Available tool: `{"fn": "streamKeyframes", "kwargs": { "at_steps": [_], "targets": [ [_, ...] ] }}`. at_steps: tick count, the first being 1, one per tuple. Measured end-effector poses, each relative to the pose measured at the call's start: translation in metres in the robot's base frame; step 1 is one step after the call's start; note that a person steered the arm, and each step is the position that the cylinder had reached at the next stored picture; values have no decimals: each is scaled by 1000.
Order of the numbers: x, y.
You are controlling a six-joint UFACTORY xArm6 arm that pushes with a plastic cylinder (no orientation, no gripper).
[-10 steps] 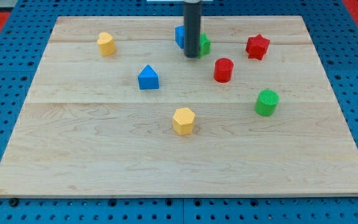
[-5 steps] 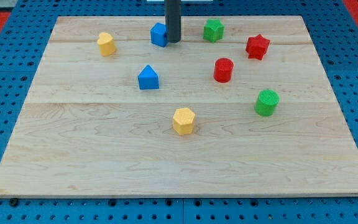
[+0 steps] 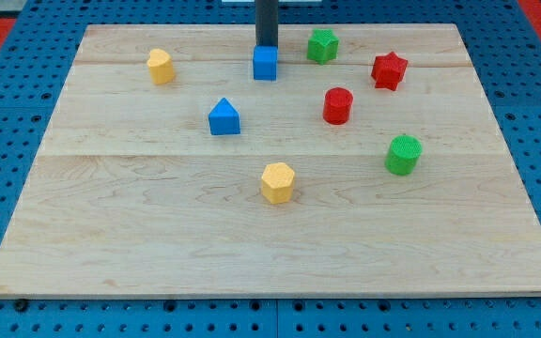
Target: Slide blue cube into blue triangle
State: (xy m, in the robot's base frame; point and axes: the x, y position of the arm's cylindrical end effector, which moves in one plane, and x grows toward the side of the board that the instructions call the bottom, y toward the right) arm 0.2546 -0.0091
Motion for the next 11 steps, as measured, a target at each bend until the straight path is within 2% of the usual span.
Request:
{"fn": "streamKeyframes", "kwargs": {
  "at_steps": [3,7,9,10,11],
  "targets": [
    [51,-3],
    [64,-20],
    [64,14],
    [80,17],
    [91,-7]
  ]
}}
